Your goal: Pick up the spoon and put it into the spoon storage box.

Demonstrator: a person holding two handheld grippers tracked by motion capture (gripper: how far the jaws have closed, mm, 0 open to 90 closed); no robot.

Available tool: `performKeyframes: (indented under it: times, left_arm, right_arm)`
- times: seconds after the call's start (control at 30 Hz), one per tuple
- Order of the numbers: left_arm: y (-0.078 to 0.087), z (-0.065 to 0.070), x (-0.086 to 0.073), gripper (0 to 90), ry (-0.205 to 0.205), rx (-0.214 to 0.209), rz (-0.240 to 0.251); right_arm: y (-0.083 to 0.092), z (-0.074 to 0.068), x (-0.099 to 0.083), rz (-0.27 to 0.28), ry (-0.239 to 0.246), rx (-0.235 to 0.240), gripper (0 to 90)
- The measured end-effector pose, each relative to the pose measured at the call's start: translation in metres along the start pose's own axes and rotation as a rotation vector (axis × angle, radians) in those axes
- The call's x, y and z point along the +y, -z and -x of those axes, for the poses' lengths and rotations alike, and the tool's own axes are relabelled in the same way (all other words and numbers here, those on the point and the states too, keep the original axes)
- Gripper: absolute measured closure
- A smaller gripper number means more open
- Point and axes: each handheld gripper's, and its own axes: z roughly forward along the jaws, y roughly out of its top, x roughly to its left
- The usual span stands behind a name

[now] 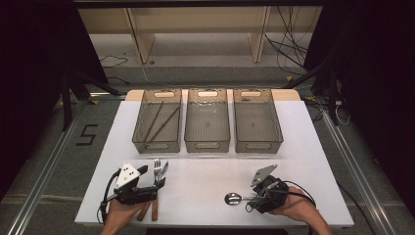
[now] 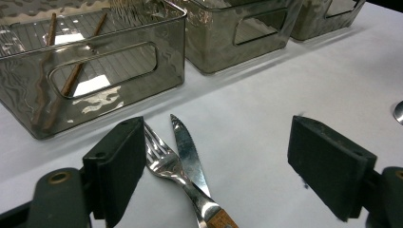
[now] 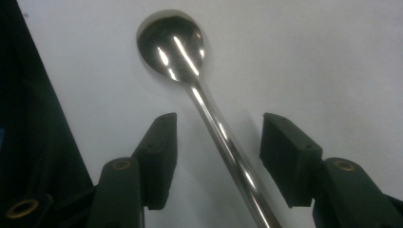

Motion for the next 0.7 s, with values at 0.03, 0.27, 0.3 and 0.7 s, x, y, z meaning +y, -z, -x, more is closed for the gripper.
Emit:
performKeyframes:
  times: [0.03,0.27,0.3,0.7]
  left_arm:
    - [0.0,0.0,0.0,20.4,0.0,0.0,0.0]
    - [-0.0004,0.0006,0.0,20.4,-0.001,0.0,-0.001]
    - [-0.0004,0.0005,0.0001,20.4,-0.002,0.0,-0.003]
    - [-0.0005,0.0013,0.0002,20.7,-0.005,0.003,-0.004]
  right_arm:
    - [0.0,0.0,0.0,0.0,0.0,0.0,48.0]
    - [-0.0045,0.0006,0.0019,-0.029,0.013,-0.023,58.3]
    - [-0.0044,0.0013,0.0017,-0.026,0.013,-0.025,59.9]
    - [-0.0044,-0.0046,0.0043,-0.055,0.038,-0.025,76.1]
